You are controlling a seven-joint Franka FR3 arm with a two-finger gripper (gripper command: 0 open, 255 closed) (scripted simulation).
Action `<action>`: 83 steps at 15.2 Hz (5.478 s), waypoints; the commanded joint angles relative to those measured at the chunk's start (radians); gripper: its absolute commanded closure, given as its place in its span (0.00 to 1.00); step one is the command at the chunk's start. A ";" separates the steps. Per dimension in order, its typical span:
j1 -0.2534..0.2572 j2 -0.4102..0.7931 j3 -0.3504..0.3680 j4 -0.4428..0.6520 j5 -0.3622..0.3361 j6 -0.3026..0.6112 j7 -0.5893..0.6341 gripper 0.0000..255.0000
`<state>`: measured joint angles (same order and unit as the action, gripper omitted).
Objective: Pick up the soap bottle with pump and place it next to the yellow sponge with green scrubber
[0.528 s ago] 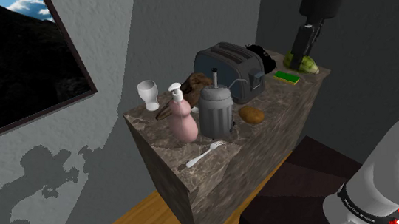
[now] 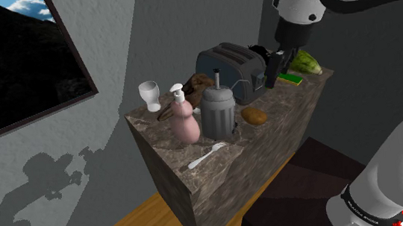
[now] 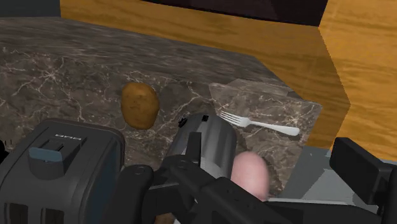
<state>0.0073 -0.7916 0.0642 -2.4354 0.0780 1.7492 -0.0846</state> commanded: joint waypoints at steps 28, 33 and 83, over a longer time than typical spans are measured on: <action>-0.133 0.883 0.344 0.144 -0.463 0.988 0.734 0.00; -0.120 0.953 0.318 0.169 -0.546 1.021 0.794 0.00; -0.141 0.703 0.362 0.354 -0.201 0.631 0.505 1.00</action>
<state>-0.1340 -0.0821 0.4275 -2.0896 -0.1291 2.3929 0.4257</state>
